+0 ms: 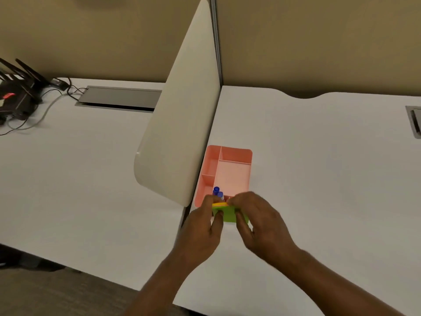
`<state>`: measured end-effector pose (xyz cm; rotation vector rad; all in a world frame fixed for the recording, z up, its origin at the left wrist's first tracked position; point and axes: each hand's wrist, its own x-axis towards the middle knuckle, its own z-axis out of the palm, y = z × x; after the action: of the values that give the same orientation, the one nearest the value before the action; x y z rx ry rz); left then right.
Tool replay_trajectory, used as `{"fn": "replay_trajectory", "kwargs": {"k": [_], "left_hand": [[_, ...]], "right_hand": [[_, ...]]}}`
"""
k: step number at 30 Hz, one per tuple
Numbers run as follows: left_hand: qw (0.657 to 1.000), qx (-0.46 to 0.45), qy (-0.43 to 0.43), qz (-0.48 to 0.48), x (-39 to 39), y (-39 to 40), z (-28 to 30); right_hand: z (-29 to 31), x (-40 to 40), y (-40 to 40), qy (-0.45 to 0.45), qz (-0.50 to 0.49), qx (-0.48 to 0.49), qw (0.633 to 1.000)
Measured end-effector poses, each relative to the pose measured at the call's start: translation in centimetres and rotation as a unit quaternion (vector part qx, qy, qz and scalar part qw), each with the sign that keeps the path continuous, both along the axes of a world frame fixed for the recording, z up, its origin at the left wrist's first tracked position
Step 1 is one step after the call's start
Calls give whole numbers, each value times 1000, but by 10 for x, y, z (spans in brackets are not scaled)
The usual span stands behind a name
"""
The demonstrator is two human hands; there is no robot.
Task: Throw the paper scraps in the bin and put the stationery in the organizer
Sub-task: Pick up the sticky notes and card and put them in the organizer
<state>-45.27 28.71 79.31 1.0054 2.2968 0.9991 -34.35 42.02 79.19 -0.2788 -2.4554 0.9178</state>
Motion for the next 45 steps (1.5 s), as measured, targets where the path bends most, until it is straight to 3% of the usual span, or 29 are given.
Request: {"fn": "replay_trajectory", "kwargs": {"k": [2,4,6,8,11,17,21,27,33,39,45], "left_hand": [[999,41,-4,34,-14,11,10],[993,55,2,101,-25,18,4],[992,16,19,122,-30,18,-15],[992,-84,49,83,-29,16,-40],[980,-186,66,35,-21,10,-72],[979,-184,72,53,-19,11,-83],[978,-189,70,60,-17,11,-82],[975,-199,69,65,-16,14,-85],[970,-227,60,62,-21,16,-85],[974,-213,61,55,-22,5,-76],[967,-207,126,73,3,-19,-57]], "right_hand": [[16,-19,22,27,-4,5,1000],[22,-41,46,48,-72,-23,996],[17,-64,70,57,-134,-29,989],[7,-83,90,43,-156,-30,986],[-15,-104,108,16,-140,-34,989],[-50,-124,118,-51,-111,-34,992],[-65,-130,121,-158,-77,-36,984],[-77,-124,117,-254,-63,102,960],[-66,-108,108,-299,-90,161,936],[-46,-69,88,-285,-125,104,945],[-31,-11,55,-258,-144,136,946]]}}
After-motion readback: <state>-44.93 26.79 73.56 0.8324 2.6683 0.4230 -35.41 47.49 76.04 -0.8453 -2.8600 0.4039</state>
